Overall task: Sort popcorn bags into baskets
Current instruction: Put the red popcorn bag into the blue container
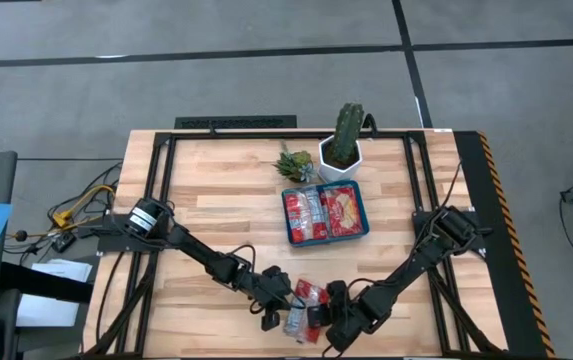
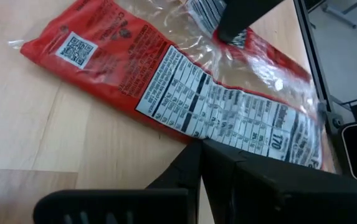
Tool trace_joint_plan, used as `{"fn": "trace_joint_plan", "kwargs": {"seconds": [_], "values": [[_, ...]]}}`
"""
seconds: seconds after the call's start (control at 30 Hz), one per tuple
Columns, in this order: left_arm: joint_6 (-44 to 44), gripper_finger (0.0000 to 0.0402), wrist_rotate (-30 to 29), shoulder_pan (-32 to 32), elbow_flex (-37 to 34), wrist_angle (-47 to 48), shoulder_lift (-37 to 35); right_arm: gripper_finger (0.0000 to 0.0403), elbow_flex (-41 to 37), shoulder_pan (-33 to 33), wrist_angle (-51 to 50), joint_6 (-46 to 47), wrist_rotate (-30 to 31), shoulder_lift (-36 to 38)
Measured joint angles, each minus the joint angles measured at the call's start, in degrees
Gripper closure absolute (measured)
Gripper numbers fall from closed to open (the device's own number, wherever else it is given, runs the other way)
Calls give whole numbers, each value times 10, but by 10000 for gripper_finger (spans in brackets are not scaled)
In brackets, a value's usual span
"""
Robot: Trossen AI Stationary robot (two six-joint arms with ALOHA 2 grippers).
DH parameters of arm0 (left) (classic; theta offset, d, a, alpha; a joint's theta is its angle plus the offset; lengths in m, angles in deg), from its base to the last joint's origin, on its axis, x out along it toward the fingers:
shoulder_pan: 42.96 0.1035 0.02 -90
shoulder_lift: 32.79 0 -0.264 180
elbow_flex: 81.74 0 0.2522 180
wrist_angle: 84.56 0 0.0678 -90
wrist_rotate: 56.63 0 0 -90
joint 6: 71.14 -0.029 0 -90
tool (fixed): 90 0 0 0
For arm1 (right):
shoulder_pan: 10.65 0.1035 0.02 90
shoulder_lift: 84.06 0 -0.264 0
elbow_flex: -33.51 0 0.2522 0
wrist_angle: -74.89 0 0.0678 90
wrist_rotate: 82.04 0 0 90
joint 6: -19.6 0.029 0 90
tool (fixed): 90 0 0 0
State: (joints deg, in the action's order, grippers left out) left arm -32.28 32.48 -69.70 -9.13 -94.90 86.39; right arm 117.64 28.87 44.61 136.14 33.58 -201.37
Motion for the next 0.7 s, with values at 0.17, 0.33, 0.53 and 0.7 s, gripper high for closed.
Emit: {"fn": "trace_joint_plan", "kwargs": {"seconds": [0.17,0.33,0.53,0.7], "values": [[4,401,14,3,0,12,-9,390,0,-1,-7,-13,6,7],[-4,401,29,3,-2,106,-61,388,-3,-7,-36,-51,5,35],[-17,401,29,0,-2,225,-163,396,-2,-9,-109,-120,-2,128],[-22,401,3,0,-2,274,-249,398,-2,-39,-239,-210,-2,237]]}}
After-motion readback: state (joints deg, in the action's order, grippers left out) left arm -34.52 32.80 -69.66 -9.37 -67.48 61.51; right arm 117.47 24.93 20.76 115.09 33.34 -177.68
